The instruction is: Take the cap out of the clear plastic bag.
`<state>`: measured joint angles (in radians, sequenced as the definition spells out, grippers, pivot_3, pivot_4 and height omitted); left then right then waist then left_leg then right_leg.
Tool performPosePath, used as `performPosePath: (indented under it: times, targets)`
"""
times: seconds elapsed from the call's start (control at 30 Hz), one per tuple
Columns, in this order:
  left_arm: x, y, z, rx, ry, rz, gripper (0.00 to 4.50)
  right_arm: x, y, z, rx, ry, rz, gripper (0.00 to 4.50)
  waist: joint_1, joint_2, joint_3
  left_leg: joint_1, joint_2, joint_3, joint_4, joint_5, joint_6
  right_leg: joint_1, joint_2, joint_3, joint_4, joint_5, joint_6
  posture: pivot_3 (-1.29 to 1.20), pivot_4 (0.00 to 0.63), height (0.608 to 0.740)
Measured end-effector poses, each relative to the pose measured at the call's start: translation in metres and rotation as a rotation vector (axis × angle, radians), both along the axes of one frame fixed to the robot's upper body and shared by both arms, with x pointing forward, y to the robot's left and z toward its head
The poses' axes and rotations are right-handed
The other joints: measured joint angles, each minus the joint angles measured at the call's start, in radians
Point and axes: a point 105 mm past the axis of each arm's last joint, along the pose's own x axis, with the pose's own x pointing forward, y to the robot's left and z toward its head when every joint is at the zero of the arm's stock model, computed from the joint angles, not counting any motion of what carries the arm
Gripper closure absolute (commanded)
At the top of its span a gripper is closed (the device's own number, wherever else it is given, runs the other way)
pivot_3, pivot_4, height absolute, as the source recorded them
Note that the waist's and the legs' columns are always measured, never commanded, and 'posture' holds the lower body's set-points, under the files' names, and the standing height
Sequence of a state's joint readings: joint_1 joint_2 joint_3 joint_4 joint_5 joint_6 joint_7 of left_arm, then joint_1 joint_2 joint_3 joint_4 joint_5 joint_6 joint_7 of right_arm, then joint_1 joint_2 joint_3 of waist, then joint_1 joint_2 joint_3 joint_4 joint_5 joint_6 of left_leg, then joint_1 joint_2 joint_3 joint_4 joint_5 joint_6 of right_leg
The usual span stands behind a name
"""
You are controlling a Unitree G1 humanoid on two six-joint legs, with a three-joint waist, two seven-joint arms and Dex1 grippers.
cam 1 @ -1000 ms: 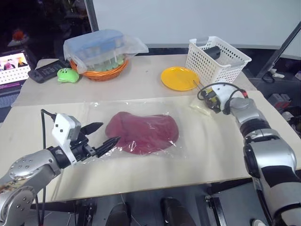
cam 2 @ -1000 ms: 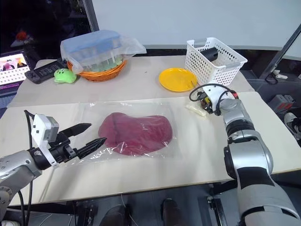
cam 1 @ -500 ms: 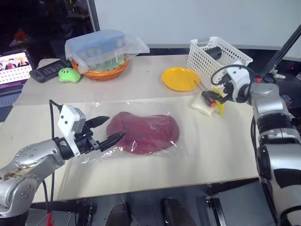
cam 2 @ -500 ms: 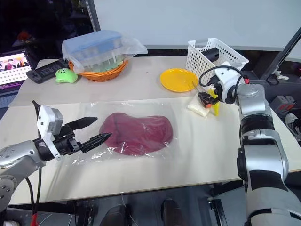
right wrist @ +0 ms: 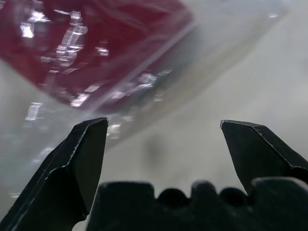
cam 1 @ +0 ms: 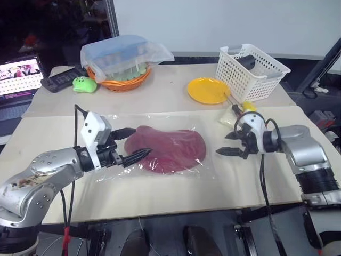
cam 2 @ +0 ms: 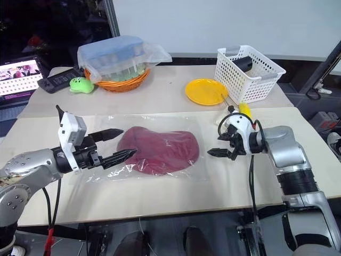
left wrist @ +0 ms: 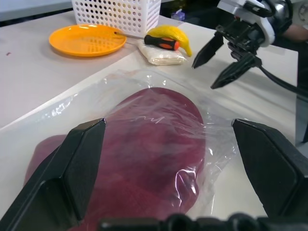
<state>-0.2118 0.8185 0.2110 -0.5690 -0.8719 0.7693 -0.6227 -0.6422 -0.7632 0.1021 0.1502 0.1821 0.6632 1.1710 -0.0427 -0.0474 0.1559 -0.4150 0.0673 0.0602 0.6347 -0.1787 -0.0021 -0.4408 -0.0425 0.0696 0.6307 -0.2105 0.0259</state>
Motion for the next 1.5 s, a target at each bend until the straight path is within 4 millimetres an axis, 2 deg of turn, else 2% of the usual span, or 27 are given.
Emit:
performPosePath:
  times: [0.07, 0.17, 0.3, 0.43, 0.5, 0.57, 0.7, 0.8, 1.0, 1.2, 1.3, 1.5]
  targets:
    - [0.0, 0.0, 0.0, 0.002, 0.0, -0.004, 0.0, -0.006, -0.002, 0.004, -0.004, -0.009, 0.014, 0.05, 0.002, 0.0, 0.0, 0.0, 0.0, 0.0, 0.0, 0.0, 0.0, 0.0, 0.0, 0.0, 0.0, 0.0, 0.0, 0.0, 0.15, 0.74]
    - [-0.004, 0.002, -0.011, 0.008, 0.058, -0.004, 0.0, -0.008, -0.004, 0.003, 0.002, -0.005, 0.012, 0.05, 0.003, 0.0, 0.0, 0.0, 0.0, 0.0, 0.0, 0.0, 0.0, 0.0, 0.0, 0.0, -0.001, 0.0, 0.0, 0.0, 0.15, 0.74]
    - [-0.023, 0.009, -0.028, 0.067, 0.12, -0.013, 0.0, -0.006, -0.002, 0.003, 0.013, -0.015, -0.005, 0.05, -0.005, 0.0, 0.0, 0.0, 0.001, 0.0, -0.001, 0.0, 0.0, -0.001, 0.0, 0.0, 0.0, -0.001, -0.001, 0.0, 0.15, 0.74]
    - [-0.036, 0.012, -0.03, 0.308, -0.041, -0.039, 0.0, 0.001, 0.0, -0.002, 0.033, -0.019, -0.035, 0.05, 0.001, 0.0, 0.001, 0.0, 0.0, 0.0, 0.0, 0.0, 0.0, 0.0, 0.0, 0.0, 0.0, -0.003, -0.007, 0.0, 0.15, 0.74]
    - [-0.044, 0.013, -0.053, 0.532, -0.123, -0.13, 0.0, 0.009, 0.003, 0.002, 0.046, -0.046, -0.052, 0.05, 0.001, 0.002, 0.001, 0.001, 0.0, 0.002, 0.0, 0.0, 0.0, 0.0, -0.002, 0.001, -0.002, -0.002, -0.009, 0.0, 0.15, 0.74]
    - [-0.046, 0.011, -0.067, 0.625, -0.196, -0.189, 0.0, 0.013, 0.002, 0.004, 0.047, -0.058, -0.071, 0.05, 0.005, 0.002, 0.002, 0.001, 0.0, 0.002, 0.0, 0.0, 0.0, 0.0, -0.002, 0.0, -0.002, -0.002, -0.009, 0.0, 0.15, 0.74]
    - [-0.026, 0.005, -0.089, 0.786, -0.453, -0.211, 0.0, 0.019, -0.004, 0.01, 0.047, -0.091, -0.123, 0.05, 0.023, 0.002, 0.002, 0.0, 0.0, 0.002, 0.0, 0.0, 0.0, -0.001, -0.002, 0.0, -0.002, -0.002, -0.009, 0.0, 0.15, 0.74]
    - [-0.011, -0.003, -0.099, 0.81, -0.561, -0.201, 0.0, 0.02, -0.008, 0.016, 0.05, -0.11, -0.148, 0.05, 0.031, 0.003, 0.002, -0.001, 0.0, 0.003, -0.001, 0.0, 0.0, -0.002, -0.002, 0.0, -0.002, 0.0, -0.011, 0.0, 0.15, 0.74]
    - [0.019, -0.017, -0.101, 0.822, -0.723, -0.169, 0.0, 0.016, -0.022, 0.026, 0.032, -0.149, -0.207, 0.05, 0.035, 0.003, 0.002, -0.002, 0.0, 0.002, -0.001, 0.0, 0.0, -0.002, -0.002, 0.0, -0.001, 0.005, -0.005, 0.0, 0.15, 0.74]
    - [0.054, -0.042, -0.104, 0.817, -0.843, -0.181, 0.0, 0.012, -0.026, 0.033, 0.039, -0.177, -0.246, 0.05, 0.042, 0.005, 0.001, -0.001, 0.0, 0.002, 0.004, 0.0, 0.0, 0.002, -0.001, 0.0, -0.001, 0.004, 0.003, 0.0, 0.15, 0.74]
    - [0.067, -0.05, -0.106, 0.825, -0.89, -0.203, 0.71, 0.011, -0.028, 0.033, 0.037, -0.182, -0.262, 0.0, 0.043, 0.005, 0.0, -0.001, 0.0, 0.002, 0.008, 0.0, 0.0, 0.003, -0.002, 0.001, -0.001, 0.005, 0.001, 0.0, 0.15, 0.74]
    - [0.077, -0.048, -0.117, 0.858, -0.905, -0.29, 2.89, 0.007, -0.03, 0.034, 0.038, -0.192, -0.275, 0.0, 0.041, 0.005, 0.0, -0.001, 0.0, 0.002, 0.009, 0.0, 0.001, 0.003, -0.002, 0.001, 0.0, 0.005, -0.001, 0.0, 0.15, 0.74]
